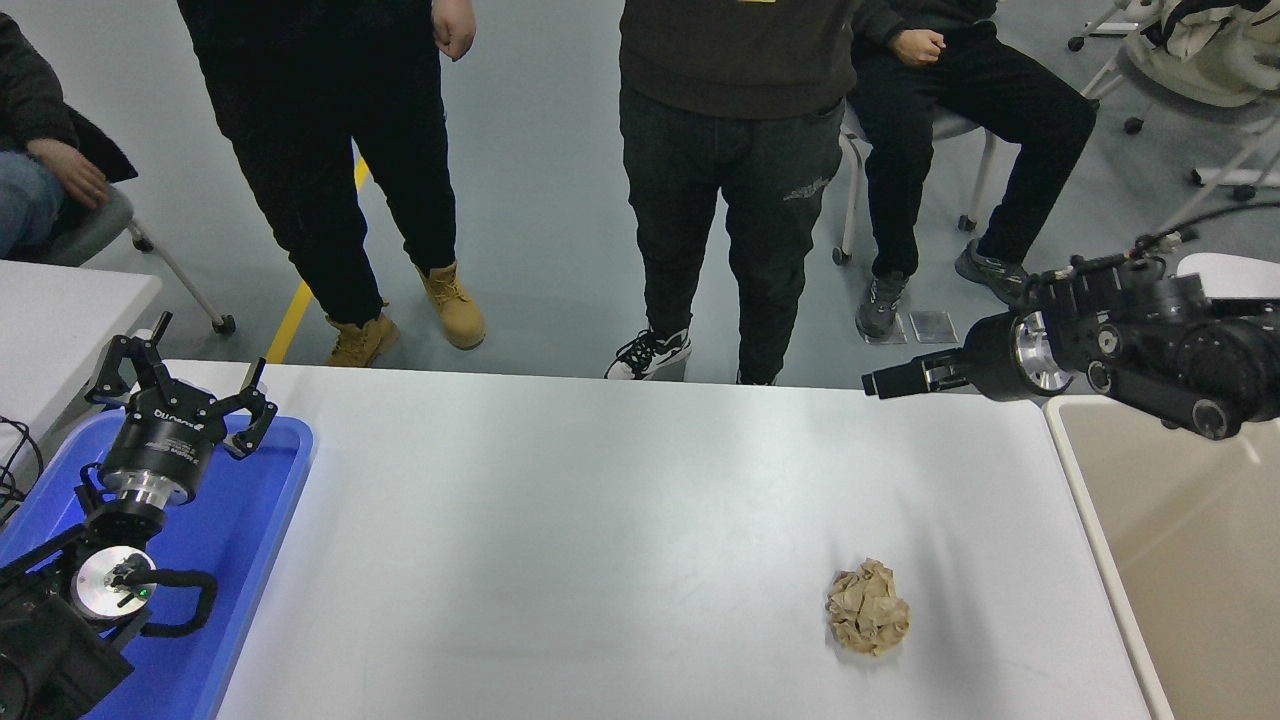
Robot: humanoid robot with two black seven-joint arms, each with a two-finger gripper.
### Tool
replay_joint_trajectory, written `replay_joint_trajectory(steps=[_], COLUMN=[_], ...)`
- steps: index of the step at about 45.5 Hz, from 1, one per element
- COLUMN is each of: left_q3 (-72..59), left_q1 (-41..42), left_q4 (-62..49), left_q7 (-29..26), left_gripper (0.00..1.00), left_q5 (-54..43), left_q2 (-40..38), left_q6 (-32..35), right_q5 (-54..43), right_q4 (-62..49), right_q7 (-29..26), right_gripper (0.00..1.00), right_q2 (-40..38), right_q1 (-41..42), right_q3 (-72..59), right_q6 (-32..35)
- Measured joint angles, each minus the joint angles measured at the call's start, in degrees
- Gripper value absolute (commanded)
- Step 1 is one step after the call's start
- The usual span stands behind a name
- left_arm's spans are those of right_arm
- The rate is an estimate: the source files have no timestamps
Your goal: Clean the table surface
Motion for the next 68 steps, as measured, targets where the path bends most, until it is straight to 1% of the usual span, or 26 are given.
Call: replay_joint_trajectory(steps=[13, 24, 36, 43, 68], left_q3=[0.0, 0.0, 0.0, 0.0, 0.0], left_q1=[0.0, 0.0, 0.0, 0.0, 0.0], left_q4=[0.0, 0.0, 0.0, 0.0, 0.0], left_q7=[0.0, 0.0, 0.0, 0.0, 0.0], left_gripper=[1.00, 1.00, 1.00, 1.00, 1.00], left_q5=[0.0, 0.0, 0.0, 0.0, 0.0], left_q2=[0.0, 0.0, 0.0, 0.0, 0.0], left_q6=[0.0, 0.0, 0.0, 0.0, 0.0], right_q5=[-3.7, -4.6, -5.2, -5.8, -6.4], right_q4=[1.2, 4.5, 9.0, 10.3, 7.6], right_q7=[0.8, 1.0, 1.1, 1.0, 0.6], right_gripper=[0.99, 0.99, 0.99, 0.99, 0.99], right_q2=[8.0, 11.6, 12.7, 12.8, 12.9], right_q1=[3.3, 5.0, 5.7, 4.5, -1.6], right_q3=[-10.4, -14.4, -15.8, -16.1, -16.0], right_q6=[0.9, 2.6, 5.1, 5.9, 5.9])
